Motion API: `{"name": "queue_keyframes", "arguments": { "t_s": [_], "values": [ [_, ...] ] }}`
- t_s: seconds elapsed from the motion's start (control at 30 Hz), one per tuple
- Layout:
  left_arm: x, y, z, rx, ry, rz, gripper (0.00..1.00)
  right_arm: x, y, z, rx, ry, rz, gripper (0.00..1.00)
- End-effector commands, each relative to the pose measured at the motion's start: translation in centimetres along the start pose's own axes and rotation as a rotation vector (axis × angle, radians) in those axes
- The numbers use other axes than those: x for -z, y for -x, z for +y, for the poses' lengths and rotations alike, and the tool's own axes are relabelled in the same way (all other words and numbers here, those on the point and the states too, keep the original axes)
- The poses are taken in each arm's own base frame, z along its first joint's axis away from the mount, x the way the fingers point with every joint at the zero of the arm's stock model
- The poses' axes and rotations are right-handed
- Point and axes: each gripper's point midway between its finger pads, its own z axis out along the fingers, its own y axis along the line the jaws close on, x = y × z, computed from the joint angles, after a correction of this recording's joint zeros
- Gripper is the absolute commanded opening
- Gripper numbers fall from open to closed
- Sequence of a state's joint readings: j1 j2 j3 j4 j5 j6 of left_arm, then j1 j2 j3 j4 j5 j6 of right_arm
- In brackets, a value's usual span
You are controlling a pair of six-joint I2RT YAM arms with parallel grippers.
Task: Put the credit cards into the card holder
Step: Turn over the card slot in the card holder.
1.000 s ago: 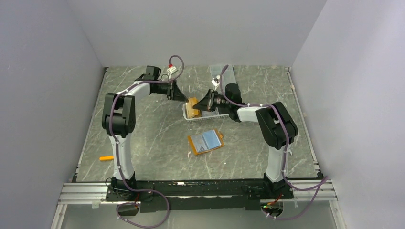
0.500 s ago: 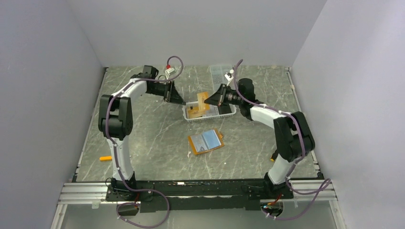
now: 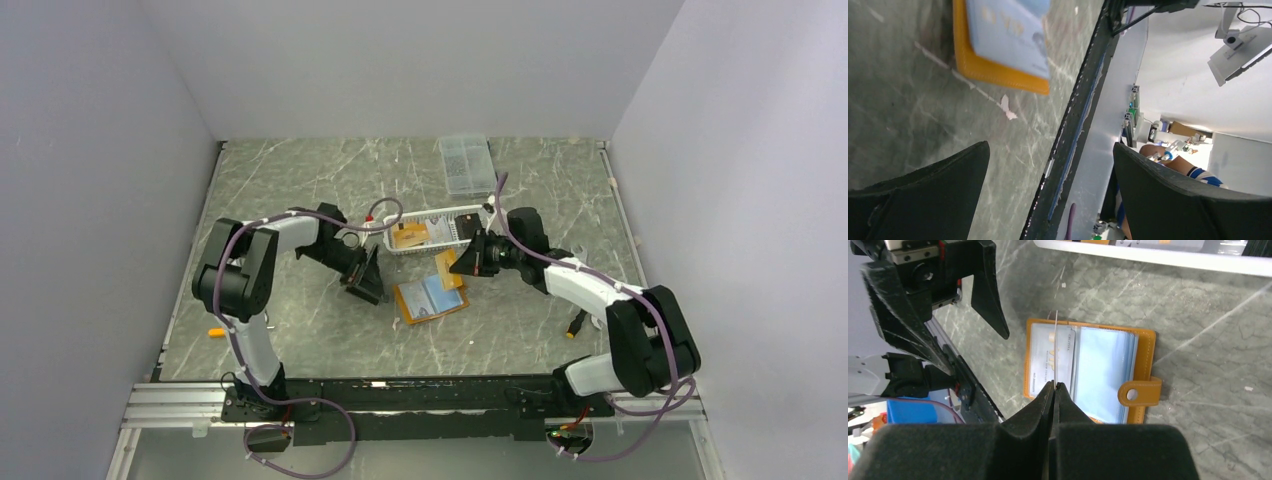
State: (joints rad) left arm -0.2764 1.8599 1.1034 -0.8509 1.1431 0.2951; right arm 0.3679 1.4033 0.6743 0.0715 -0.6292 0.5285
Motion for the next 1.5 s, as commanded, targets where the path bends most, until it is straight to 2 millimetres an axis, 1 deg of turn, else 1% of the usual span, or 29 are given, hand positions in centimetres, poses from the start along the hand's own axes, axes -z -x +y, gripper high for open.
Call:
{"name": "queue_keyframes", "arguments": {
  "t_s": [0.0, 0.1, 0.23, 0.3, 0.37, 0.47, 0.5, 0.53, 0.57, 0.6, 0.63, 0.67, 0.83, 0.9, 1.0, 1.07, 1.23, 1.3, 1.4, 1.47],
  "values": [
    [-1.1, 0.3, -0.4, -0.053, 0.029, -0.020, 0.99, 0.3, 0.1, -0.3, 0.057, -0.040, -0.028, 0.00],
    [-2.7, -0.1, -0.7, -0.063, 0.016, -0.009, 0.99, -0.2, 0.0, -0.7, 0.060, -0.052, -0.018, 0.00],
    [-4.5, 0.0, -0.2, -0.047, 0.005, 0.003, 0.99, -0.5, 0.3, -1.4, 0.077, -0.083, -0.021, 0.00],
    [-5.0, 0.3, 0.3, -0.030, 0.016, -0.001, 0.95, -0.5, 0.5, -1.6, 0.083, -0.092, -0.022, 0.00],
    [-5.3, 0.7, 1.0, -0.002, 0.039, -0.006, 0.87, -0.5, 0.4, -1.9, 0.087, -0.104, -0.023, 0.00],
    [-5.4, 1.2, 2.1, 0.030, 0.086, -0.009, 0.68, -0.4, 0.2, -2.4, 0.088, -0.123, -0.029, 0.00],
    [-5.3, 1.2, 2.6, 0.036, 0.122, -0.010, 0.59, -0.3, 0.1, -2.5, 0.087, -0.132, -0.029, 0.00],
    [-5.2, 1.4, 3.0, 0.037, 0.150, -0.014, 0.49, -0.3, 0.0, -2.6, 0.087, -0.134, -0.028, 0.00],
    [-5.0, 1.5, 3.3, 0.032, 0.179, -0.023, 0.28, -0.3, -0.2, -2.7, 0.086, -0.138, -0.026, 0.00],
    [-4.9, 1.6, 3.6, 0.034, 0.203, -0.025, 0.18, -0.2, -0.3, -2.8, 0.085, -0.141, -0.025, 0.00],
    [-4.8, 1.7, 3.7, 0.032, 0.214, -0.026, 0.10, -0.2, -0.5, -2.8, 0.081, -0.141, -0.023, 0.00],
    [-4.7, 1.8, 3.8, 0.029, 0.224, -0.025, 0.09, -0.2, -0.6, -2.9, 0.079, -0.141, -0.021, 0.00],
    [-4.3, 3.4, 4.3, 0.029, 0.244, -0.044, 0.10, 0.0, -1.2, -3.1, 0.070, -0.146, -0.023, 0.00],
    [-4.0, 4.4, 4.3, 0.029, 0.238, -0.060, 0.10, 0.2, -1.4, -3.4, 0.067, -0.159, -0.027, 0.00],
    [-3.6, 5.4, 4.6, 0.014, 0.245, -0.063, 0.10, 0.5, -1.7, -3.6, 0.059, -0.169, -0.033, 0.00],
    [-3.6, 5.7, 4.7, 0.007, 0.246, -0.059, 0.10, 0.7, -2.1, -3.7, 0.053, -0.176, -0.039, 0.00],
    [-3.8, 5.7, 4.6, 0.011, 0.228, -0.050, 0.13, 1.3, -2.4, -4.1, 0.039, -0.202, -0.061, 0.00],
    [-3.8, 5.7, 3.8, 0.011, 0.192, -0.052, 0.18, 1.5, -2.5, -4.2, 0.037, -0.209, -0.067, 0.00],
    [-3.8, 5.4, 2.3, 0.000, 0.129, -0.058, 0.38, 1.7, -2.6, -4.4, 0.034, -0.216, -0.073, 0.00],
    [-3.9, 5.2, 1.7, -0.009, 0.110, -0.059, 0.46, 1.6, -2.8, -4.5, 0.030, -0.213, -0.072, 0.00]
  ]
}}
